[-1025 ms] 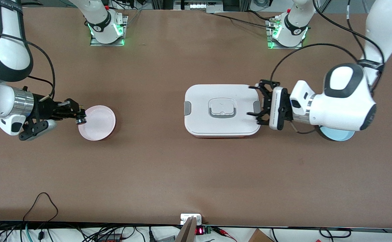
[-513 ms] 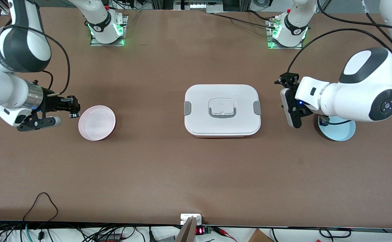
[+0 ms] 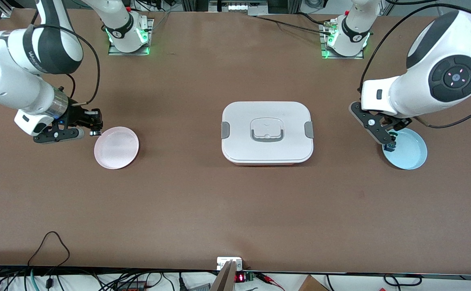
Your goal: Transfer orange switch to right arm and place
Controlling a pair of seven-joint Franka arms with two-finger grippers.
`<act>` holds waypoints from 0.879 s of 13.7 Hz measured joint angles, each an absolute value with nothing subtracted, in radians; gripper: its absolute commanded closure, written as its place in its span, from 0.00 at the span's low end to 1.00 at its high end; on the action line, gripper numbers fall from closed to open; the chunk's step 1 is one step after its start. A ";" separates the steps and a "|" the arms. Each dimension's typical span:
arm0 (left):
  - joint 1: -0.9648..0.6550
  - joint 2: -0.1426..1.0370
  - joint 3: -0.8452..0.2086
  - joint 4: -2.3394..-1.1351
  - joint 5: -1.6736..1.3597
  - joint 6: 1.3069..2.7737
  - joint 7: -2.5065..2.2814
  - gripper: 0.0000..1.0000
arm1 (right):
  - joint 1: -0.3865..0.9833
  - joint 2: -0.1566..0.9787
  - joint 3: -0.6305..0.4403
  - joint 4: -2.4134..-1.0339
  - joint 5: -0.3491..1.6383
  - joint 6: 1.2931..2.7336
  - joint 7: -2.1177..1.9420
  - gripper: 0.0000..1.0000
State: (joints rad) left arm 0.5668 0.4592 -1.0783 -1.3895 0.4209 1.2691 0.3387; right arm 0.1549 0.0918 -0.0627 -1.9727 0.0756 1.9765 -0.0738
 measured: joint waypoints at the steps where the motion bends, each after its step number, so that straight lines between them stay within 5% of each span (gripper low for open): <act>1: 0.525 0.430 -1.009 -1.378 0.422 1.269 0.314 0.00 | 0.154 0.092 -0.063 -1.995 0.076 2.005 -0.074 0.98; 12: 0.100 0.150 -0.248 -1.452 0.146 1.478 -0.031 0.00 | 0.153 0.201 -0.064 -2.210 0.054 2.408 -0.074 0.98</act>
